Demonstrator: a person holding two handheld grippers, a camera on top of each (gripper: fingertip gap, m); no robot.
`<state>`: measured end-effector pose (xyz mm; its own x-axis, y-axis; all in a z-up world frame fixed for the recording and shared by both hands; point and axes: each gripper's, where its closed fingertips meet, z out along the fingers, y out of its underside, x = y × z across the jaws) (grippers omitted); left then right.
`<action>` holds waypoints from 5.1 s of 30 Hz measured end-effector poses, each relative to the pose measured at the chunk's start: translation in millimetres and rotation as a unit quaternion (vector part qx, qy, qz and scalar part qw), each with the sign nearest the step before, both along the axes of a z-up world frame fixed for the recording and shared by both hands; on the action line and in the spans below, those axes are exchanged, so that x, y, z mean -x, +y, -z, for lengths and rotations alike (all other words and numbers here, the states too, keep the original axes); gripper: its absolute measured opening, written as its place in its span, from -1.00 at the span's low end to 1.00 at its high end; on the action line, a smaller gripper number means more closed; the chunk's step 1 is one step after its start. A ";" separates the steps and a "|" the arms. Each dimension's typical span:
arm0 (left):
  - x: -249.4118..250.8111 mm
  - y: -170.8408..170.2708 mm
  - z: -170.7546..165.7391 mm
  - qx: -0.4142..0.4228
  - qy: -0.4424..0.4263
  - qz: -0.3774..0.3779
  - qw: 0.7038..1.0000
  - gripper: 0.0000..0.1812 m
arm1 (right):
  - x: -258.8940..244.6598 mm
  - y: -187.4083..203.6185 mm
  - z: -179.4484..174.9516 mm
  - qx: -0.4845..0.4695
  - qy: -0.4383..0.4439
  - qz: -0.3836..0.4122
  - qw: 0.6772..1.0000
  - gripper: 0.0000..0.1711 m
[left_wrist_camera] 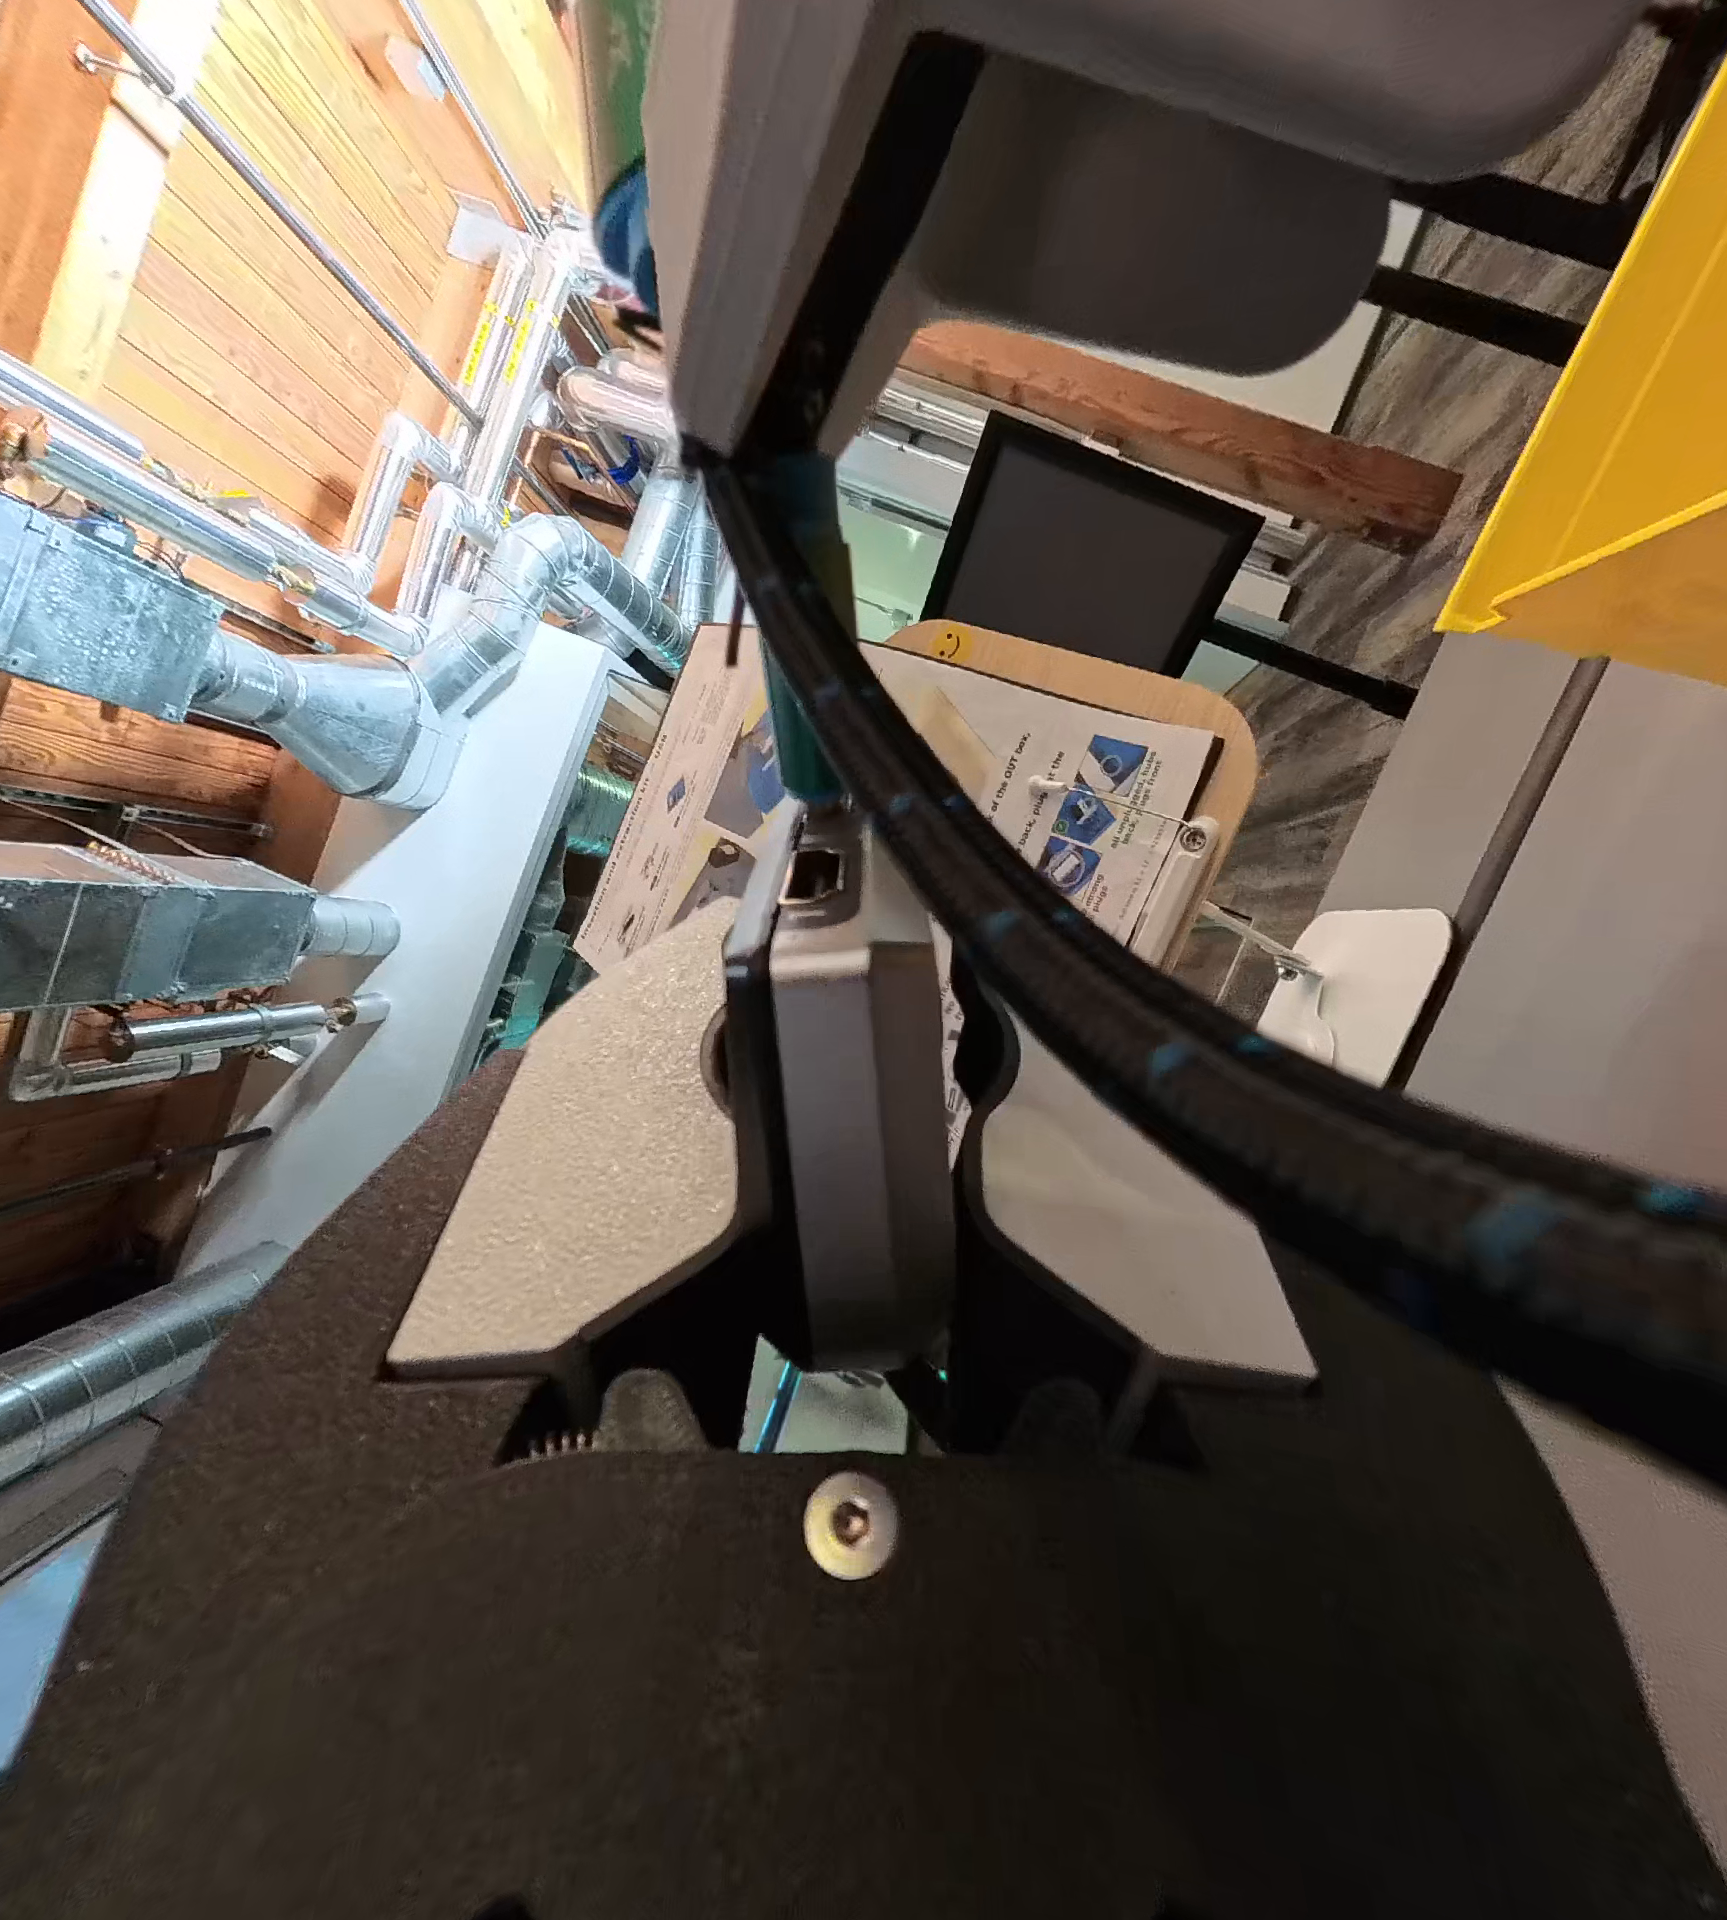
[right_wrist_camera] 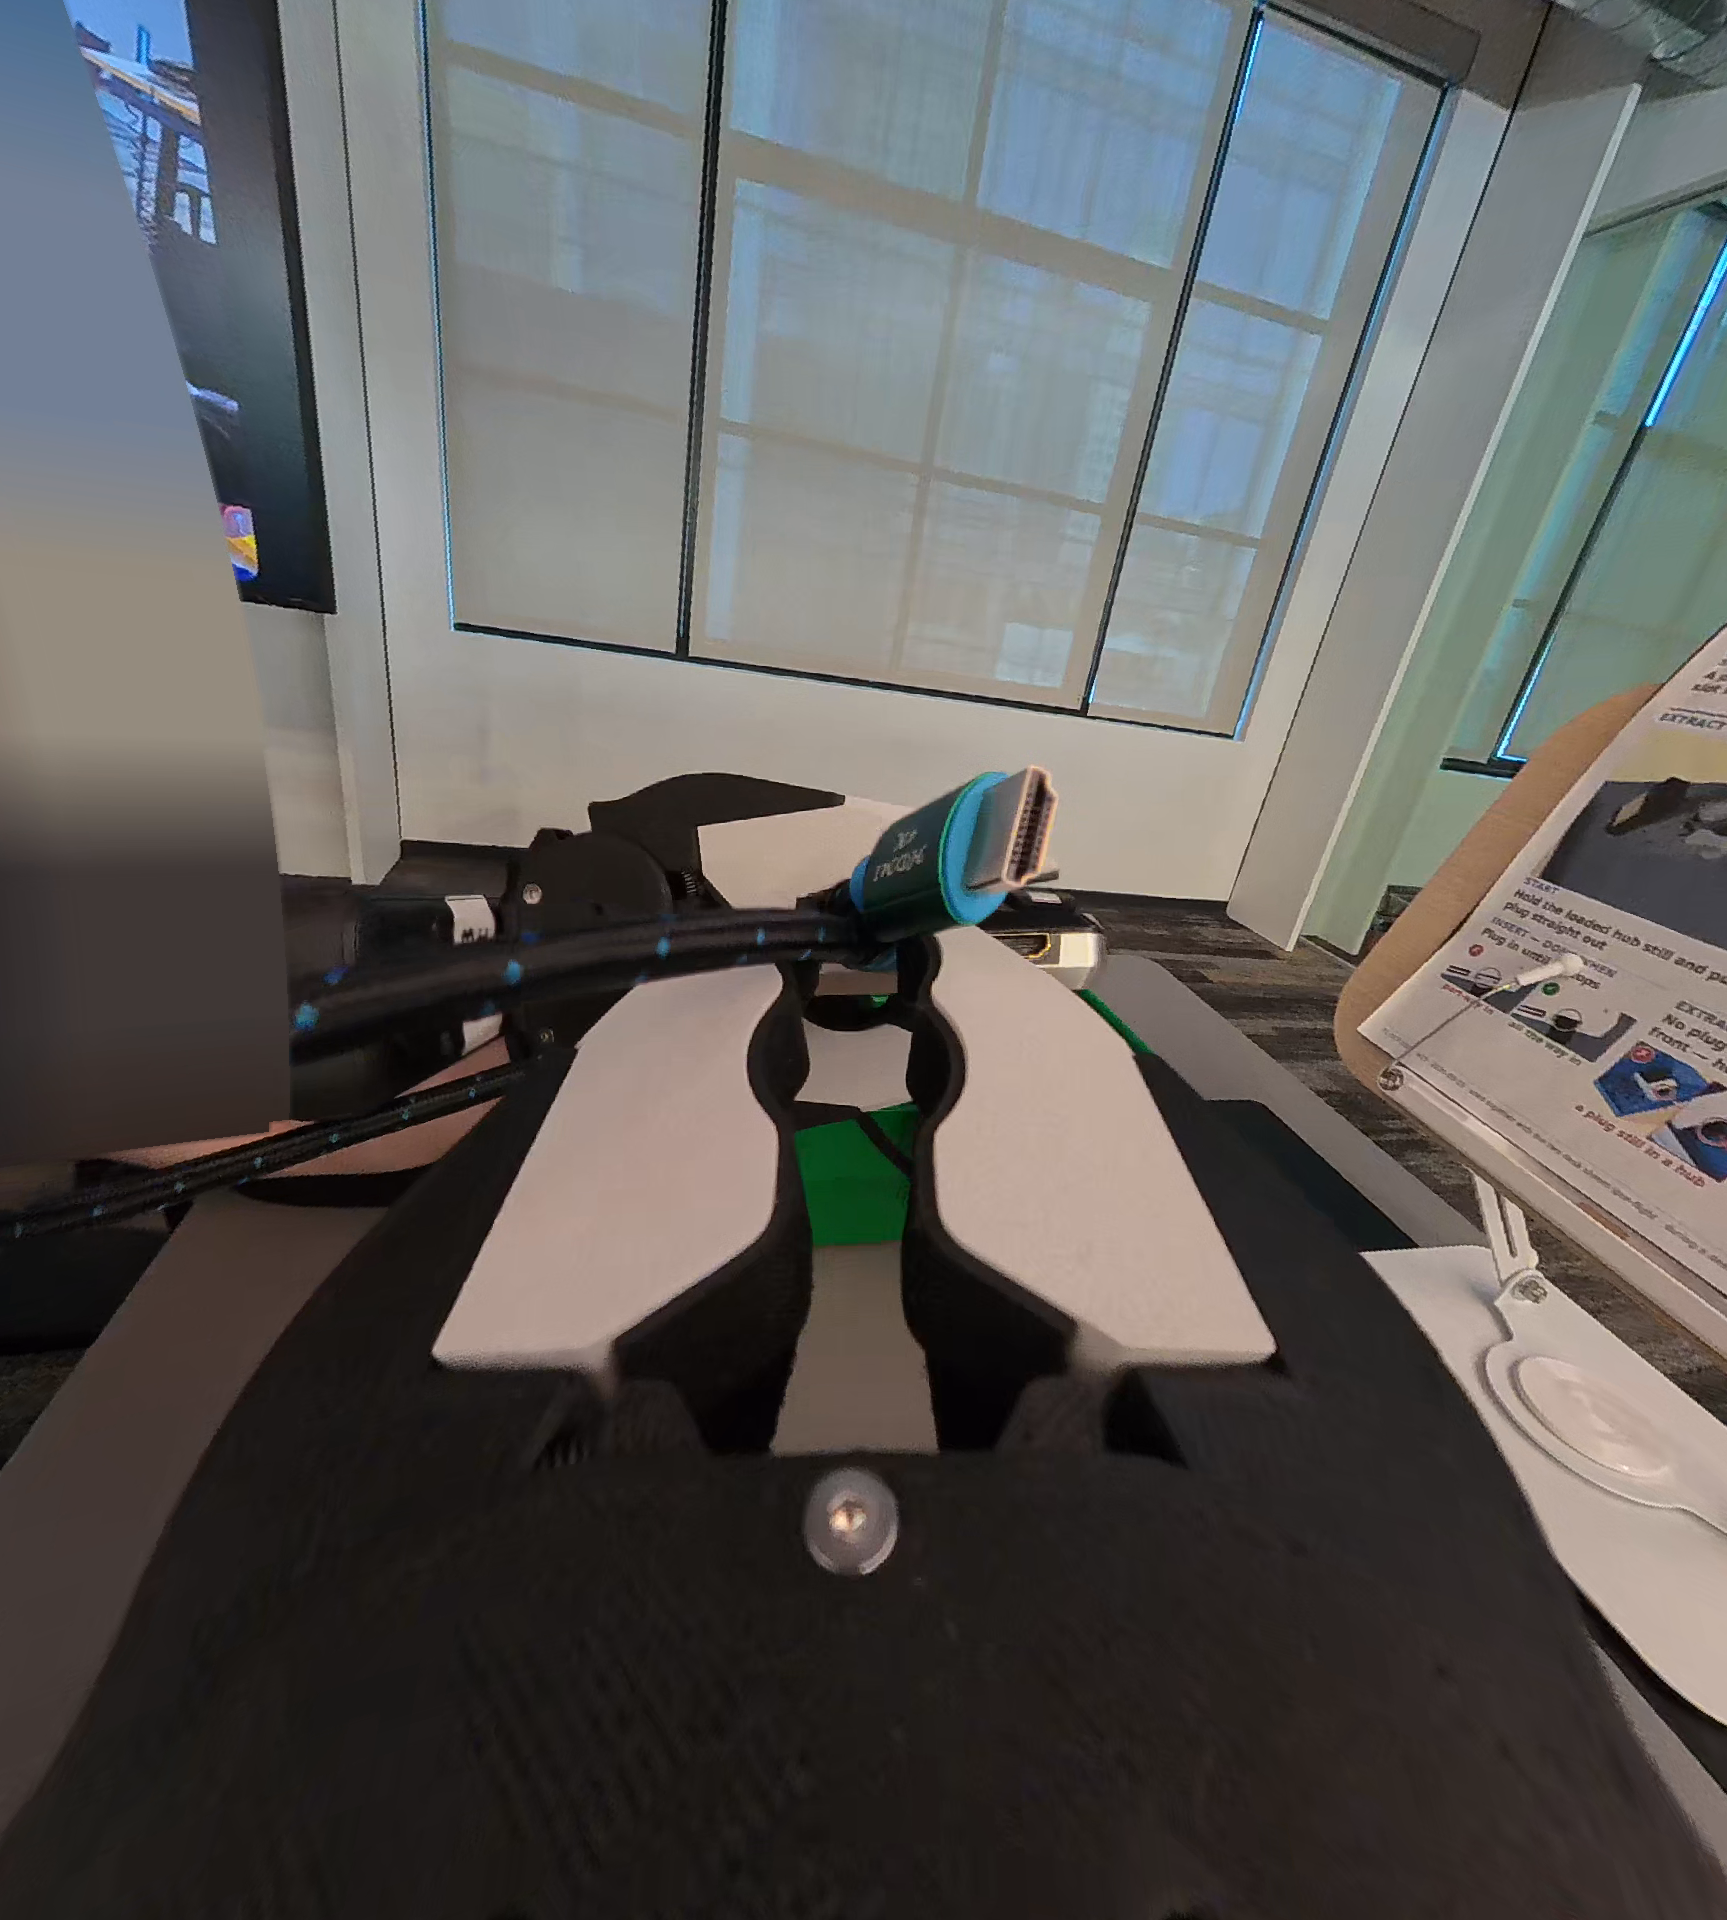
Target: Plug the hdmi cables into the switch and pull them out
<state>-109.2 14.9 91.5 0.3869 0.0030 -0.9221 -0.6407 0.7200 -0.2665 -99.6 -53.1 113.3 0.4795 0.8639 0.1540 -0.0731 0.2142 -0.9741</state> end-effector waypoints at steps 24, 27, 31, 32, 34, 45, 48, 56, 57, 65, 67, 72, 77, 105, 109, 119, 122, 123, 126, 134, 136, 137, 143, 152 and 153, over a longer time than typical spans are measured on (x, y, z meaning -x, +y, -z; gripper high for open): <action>13.0 31.5 3.4 0.098 -0.023 -0.035 0.994 -0.62 | -12.8 4.1 -0.2 -0.071 -0.064 0.054 0.994 -0.65; 12.5 24.8 -1.0 0.077 -0.011 -0.007 0.997 -0.62 | -37.1 13.1 7.3 -0.059 -0.093 0.066 0.992 -0.58; -4.5 1.6 7.8 0.041 0.036 0.045 0.998 -0.62 | -57.9 22.3 21.1 -0.159 -0.184 0.140 0.960 -0.40; -9.0 -2.8 12.0 0.040 0.045 0.054 0.997 -0.61 | -53.5 20.5 24.2 -0.195 -0.206 0.148 0.947 -0.37; -20.1 -16.0 25.7 0.044 0.084 0.093 0.991 -0.62 | -37.8 14.1 29.1 -0.262 -0.239 0.151 0.923 -0.36; -32.6 -26.3 54.5 0.096 0.149 0.136 0.975 -0.58 | -3.6 19.1 68.5 -0.368 -0.423 0.174 0.810 -0.78; -24.0 -8.9 48.3 0.113 0.137 0.091 0.980 -0.57 | -6.3 23.5 61.5 -0.391 -0.432 0.214 0.784 -0.75; 17.9 22.1 44.6 0.309 0.103 0.099 0.940 -0.62 | -45.7 38.6 39.8 -0.411 -0.441 0.316 0.733 -0.75; 21.3 22.9 41.9 0.358 0.078 0.117 0.923 -0.61 | -48.6 40.9 40.4 -0.411 -0.444 0.324 0.727 -0.75; 9.7 -8.3 8.4 0.561 -0.079 0.333 0.754 -0.49 | -47.8 48.9 52.9 -0.440 -0.477 0.333 0.684 -0.75; 1.4 -19.8 19.6 0.603 -0.057 0.359 0.709 -0.40 | -45.9 49.8 54.7 -0.440 -0.481 0.334 0.681 -0.75; -11.4 -19.4 36.0 0.608 -0.044 0.338 0.717 -0.37 | -38.2 48.3 56.8 -0.453 -0.487 0.328 0.671 -0.75; -20.4 -27.3 51.8 0.617 -0.011 0.328 0.715 -0.40 | -30.6 47.6 56.7 -0.463 -0.477 0.330 0.670 -0.75; 0.8 47.3 27.0 0.566 -0.259 0.242 0.744 -0.44 | -36.4 77.3 53.4 -0.148 -0.192 0.323 0.915 -0.57; 12.3 59.6 23.5 0.524 -0.296 0.203 0.772 -0.44 | -3.7 55.9 38.5 -0.102 -0.087 0.248 0.960 -0.57; 10.2 44.0 11.7 0.490 -0.309 0.201 0.789 -0.44 | -6.4 54.9 26.7 -0.125 -0.071 0.328 0.934 -0.64; 5.0 36.2 11.5 0.489 -0.306 0.208 0.790 -0.44 | -6.7 54.7 26.3 -0.140 -0.082 0.339 0.927 -0.66; 3.0 33.6 11.8 0.490 -0.305 0.210 0.789 -0.44 | -8.0 54.0 24.8 -0.142 -0.072 0.342 0.926 -0.68; 0.2 28.0 11.3 0.484 -0.311 0.216 0.789 -0.44 | -9.0 53.8 24.3 -0.131 -0.059 0.332 0.932 -0.67; 1.2 26.6 9.3 0.494 -0.319 0.223 0.777 -0.44 | -14.0 49.5 18.2 -0.190 -0.102 0.344 0.914 -0.83; -0.1 24.6 9.4 0.495 -0.317 0.226 0.776 -0.44 | -13.3 47.2 17.7 -0.197 -0.107 0.339 0.914 -0.82; -0.7 23.9 9.7 0.497 -0.316 0.227 0.776 -0.44 | -13.5 46.8 17.8 -0.200 -0.106 0.341 0.912 -0.82; -2.6 20.4 10.0 0.498 -0.311 0.231 0.776 -0.44 | -15.1 45.9 19.1 -0.193 -0.100 0.337 0.916 -0.85; -0.7 13.2 2.7 0.456 -0.298 0.233 0.806 -0.44 | -14.8 38.9 19.0 -0.219 -0.102 0.347 0.906 -0.88; -1.0 12.3 2.1 0.452 -0.297 0.232 0.809 -0.44 | -15.3 38.0 18.6 -0.220 -0.098 0.346 0.907 -0.89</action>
<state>-108.2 27.2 89.4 0.5281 -0.8410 -0.1177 0.0759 0.1848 -0.9798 -84.4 -15.1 94.7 0.8098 0.2001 0.5515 0.3924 0.5141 -0.7627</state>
